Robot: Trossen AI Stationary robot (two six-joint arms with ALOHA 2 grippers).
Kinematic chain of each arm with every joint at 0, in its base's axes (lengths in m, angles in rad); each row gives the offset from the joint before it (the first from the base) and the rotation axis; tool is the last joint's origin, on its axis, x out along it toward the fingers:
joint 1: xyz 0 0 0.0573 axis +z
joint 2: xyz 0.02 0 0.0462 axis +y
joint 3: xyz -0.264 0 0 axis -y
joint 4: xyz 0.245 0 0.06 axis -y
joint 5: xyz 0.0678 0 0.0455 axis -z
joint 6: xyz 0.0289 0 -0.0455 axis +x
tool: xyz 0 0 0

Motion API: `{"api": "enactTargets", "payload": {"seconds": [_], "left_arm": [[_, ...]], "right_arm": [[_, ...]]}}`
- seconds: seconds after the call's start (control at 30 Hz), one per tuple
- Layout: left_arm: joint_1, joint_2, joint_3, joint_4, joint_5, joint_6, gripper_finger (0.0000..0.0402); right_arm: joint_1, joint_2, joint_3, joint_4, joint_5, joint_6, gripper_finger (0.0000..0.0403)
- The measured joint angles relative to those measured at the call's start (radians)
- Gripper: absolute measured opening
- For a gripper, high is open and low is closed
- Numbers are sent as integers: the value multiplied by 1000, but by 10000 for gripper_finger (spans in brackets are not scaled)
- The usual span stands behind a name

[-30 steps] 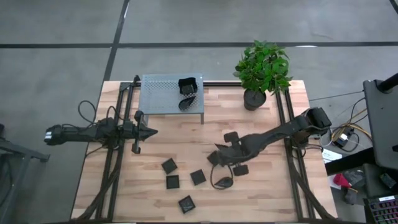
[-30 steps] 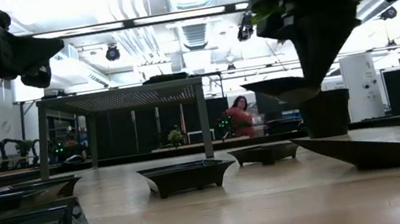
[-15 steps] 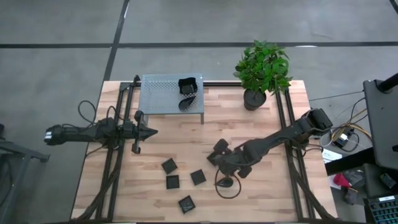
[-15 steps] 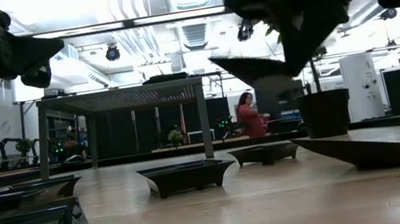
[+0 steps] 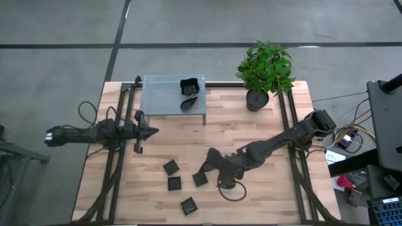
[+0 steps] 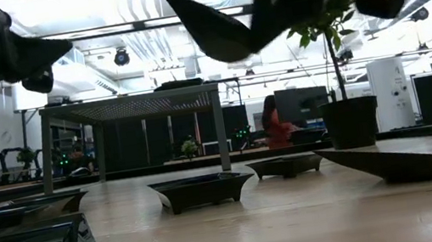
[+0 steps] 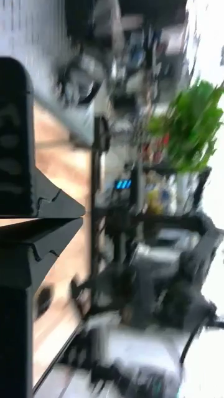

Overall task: Pick & Place Mini shaped plates
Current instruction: Stack the drop-shaped plate on top of the stacked drop-shaped plates on the shelf

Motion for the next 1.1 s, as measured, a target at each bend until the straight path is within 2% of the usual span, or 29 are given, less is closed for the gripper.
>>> {"api": "enactTargets", "payload": {"seconds": [0.07, 0.33, 0.43, 0.6, 0.73, 0.83, 0.93, 1.1], "left_arm": [[0, 0, 0, 57, -38, -29, 0], [0, -1, 0, 198, -65, -194, 0], [0, 25, 0, 194, -60, -258, 0], [-6, 104, 0, 220, -6, -262, 2], [-23, 189, 0, 361, 74, -257, 32], [-34, 255, 0, 452, 76, -294, 69], [-45, 321, 13, 451, 75, -295, 99], [-80, 453, 91, 465, 154, -209, 111]], "right_arm": [[0, 0, 0, 38, 0, -42, 8], [-4, 0, 0, 169, 0, -135, 8], [-8, 0, 0, 207, 0, -174, 8], [-11, 0, 1, 301, -28, -199, 8], [-11, 0, 2, 393, -46, -199, 8], [-11, 0, 1, 445, -47, -197, 8], [-12, 0, 1, 521, -64, -197, 8], [-29, 0, 7, 637, -201, -158, 8]]}}
